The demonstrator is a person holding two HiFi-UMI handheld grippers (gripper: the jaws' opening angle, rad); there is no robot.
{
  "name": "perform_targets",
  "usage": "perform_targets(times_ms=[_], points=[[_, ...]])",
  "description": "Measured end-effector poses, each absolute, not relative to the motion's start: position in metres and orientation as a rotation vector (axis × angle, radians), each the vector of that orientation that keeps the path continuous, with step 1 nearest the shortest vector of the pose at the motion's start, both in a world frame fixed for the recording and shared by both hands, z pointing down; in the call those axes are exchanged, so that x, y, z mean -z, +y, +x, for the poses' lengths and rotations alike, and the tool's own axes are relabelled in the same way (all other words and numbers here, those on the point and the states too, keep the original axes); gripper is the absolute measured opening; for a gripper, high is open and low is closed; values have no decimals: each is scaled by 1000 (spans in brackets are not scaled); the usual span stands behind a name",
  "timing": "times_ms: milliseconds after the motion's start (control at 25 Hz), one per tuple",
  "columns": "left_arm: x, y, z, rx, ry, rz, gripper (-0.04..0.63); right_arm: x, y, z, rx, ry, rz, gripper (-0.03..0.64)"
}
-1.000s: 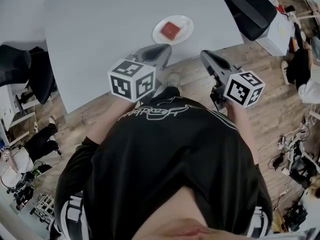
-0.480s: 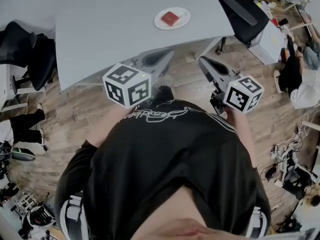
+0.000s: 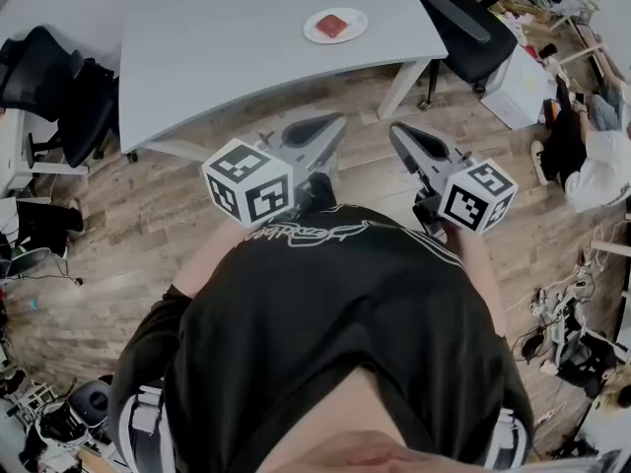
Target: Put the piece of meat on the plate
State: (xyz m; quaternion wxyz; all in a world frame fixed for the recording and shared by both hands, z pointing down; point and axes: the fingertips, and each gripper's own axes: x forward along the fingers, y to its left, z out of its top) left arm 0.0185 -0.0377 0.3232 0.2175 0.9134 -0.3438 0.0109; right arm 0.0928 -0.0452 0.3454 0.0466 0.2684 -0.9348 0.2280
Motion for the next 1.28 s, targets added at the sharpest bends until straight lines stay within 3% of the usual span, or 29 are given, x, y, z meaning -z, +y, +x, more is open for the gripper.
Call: perform_targets(times_ms=[1280], points=[[-332, 23, 19, -86, -981, 2504, 8, -354, 14, 86, -701, -2833, 763, 12]])
